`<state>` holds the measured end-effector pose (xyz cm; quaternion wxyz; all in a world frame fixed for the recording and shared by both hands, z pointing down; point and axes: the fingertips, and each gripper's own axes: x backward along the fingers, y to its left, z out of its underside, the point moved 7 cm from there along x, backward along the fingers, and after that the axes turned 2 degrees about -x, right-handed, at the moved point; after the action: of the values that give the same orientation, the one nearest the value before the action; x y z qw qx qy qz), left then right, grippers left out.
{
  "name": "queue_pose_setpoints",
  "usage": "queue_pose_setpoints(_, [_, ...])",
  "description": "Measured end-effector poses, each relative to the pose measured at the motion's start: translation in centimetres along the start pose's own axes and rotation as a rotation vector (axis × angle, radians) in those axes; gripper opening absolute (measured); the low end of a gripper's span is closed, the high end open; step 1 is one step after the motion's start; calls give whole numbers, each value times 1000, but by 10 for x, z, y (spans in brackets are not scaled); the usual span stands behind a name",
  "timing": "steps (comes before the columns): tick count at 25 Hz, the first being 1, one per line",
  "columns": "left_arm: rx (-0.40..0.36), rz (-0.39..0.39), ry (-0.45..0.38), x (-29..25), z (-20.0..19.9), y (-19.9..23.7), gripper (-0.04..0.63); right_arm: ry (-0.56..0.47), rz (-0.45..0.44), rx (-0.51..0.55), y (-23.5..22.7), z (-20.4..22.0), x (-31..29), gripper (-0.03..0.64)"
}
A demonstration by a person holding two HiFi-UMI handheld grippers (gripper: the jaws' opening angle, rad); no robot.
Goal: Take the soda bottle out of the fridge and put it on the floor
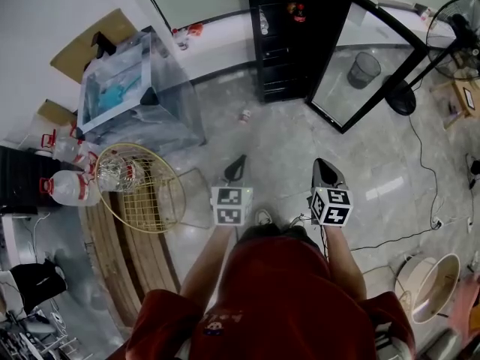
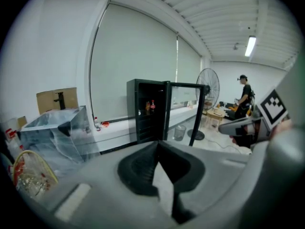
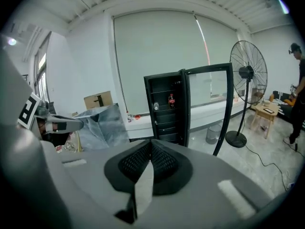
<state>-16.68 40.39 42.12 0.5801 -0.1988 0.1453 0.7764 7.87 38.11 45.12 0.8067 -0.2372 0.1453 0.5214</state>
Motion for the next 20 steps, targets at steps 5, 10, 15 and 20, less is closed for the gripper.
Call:
queue_pose_setpoints(5, [-4, 12, -6, -2, 4, 14, 0, 6, 16, -6, 13, 4, -11, 2])
queue_pose_setpoints(10, [-15, 37, -9, -6, 8, 23, 0, -5, 45, -28, 18, 6, -17, 2])
queue_pose_setpoints(15, [-5, 49, -9, -11, 6, 26, 0, 2, 57, -35, 17, 3, -21, 2])
queue_pose_setpoints(20, [1, 52, -5, -26, 2, 28, 0, 10, 60, -48, 8, -1, -33, 2])
